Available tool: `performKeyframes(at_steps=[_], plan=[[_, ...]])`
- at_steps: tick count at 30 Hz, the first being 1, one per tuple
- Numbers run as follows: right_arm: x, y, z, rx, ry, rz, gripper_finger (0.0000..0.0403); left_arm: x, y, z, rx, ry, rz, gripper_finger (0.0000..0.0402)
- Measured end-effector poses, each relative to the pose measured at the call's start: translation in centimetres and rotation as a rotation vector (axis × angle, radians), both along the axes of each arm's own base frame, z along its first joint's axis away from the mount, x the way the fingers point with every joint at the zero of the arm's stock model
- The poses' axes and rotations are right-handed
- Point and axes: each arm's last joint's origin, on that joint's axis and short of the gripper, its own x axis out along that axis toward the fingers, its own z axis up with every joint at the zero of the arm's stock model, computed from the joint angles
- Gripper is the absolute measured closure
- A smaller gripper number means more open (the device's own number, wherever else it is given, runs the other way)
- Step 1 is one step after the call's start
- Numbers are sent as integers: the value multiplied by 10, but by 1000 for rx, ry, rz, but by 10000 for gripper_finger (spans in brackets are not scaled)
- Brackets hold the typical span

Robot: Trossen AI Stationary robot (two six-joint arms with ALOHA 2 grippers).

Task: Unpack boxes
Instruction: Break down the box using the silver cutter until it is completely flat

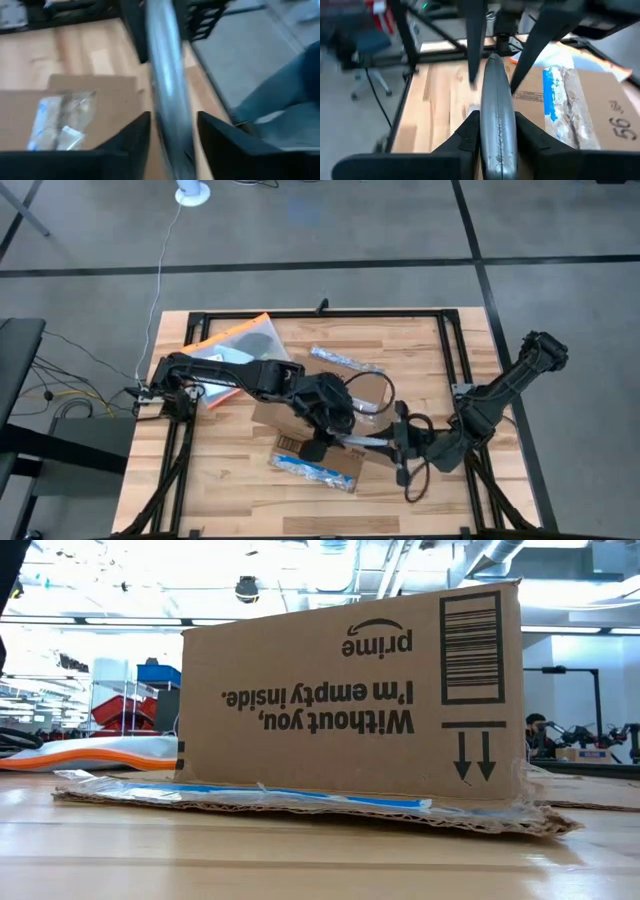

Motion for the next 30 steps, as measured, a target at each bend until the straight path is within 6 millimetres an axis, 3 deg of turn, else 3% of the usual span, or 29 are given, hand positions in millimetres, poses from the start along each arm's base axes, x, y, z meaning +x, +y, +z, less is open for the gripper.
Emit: performKeyframes(at_steps=[6, 12, 19, 24, 30], plan=[[1, -4, -2, -227, 37, 60, 345, -7, 26, 14, -169, 90, -5, 174], [7, -13, -2, -379, 65, 89, 345, -2, 54, 1, -390, 207, -26, 169], [12, -18, -2, -375, 70, 135, 345, 2, 78, -7, -441, 211, 10, 169], [13, -19, -2, -376, 72, 149, 345, 6, 82, -13, -437, 213, 10, 168], [15, -23, -2, -376, 85, 149, 345, 16, 64, -31, -462, 281, -56, 168]])
